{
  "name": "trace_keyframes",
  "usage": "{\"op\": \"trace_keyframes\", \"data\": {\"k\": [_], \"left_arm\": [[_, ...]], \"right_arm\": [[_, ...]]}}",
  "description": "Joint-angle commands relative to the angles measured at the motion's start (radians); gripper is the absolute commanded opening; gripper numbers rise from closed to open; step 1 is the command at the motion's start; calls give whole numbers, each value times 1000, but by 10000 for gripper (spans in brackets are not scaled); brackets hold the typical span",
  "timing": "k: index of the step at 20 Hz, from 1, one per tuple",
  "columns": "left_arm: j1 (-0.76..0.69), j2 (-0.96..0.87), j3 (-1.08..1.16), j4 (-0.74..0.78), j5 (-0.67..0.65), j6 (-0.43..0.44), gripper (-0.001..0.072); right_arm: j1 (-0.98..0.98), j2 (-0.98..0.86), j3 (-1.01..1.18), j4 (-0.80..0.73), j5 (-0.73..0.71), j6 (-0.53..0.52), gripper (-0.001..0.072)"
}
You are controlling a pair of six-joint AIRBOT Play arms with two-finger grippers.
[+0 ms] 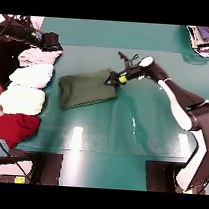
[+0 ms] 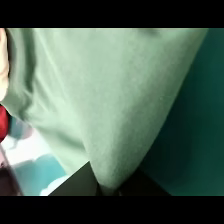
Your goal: Fold the shirts.
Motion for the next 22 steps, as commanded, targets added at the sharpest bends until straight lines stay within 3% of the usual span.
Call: {"op": "trace_keyframes", "data": {"k": [1, 5, 13, 18, 22], "left_arm": [[-42, 0, 0, -12, -1, 0, 23], [-102, 0, 0, -14, 3, 0, 23], [-116, 0, 0, -34, 20, -10, 23], [-116, 0, 0, -49, 44, -12, 24], [-116, 0, 0, -48, 40, -9, 23]], "right_arm": [[-93, 119, -29, -117, -16, 23, 17], [-339, 368, -248, -192, -59, 27, 18], [-1045, 772, -648, -250, -184, 27, 17], [-1349, 887, -880, -250, -279, 27, 18], [-1437, 892, -937, -355, -225, 27, 19]]}}
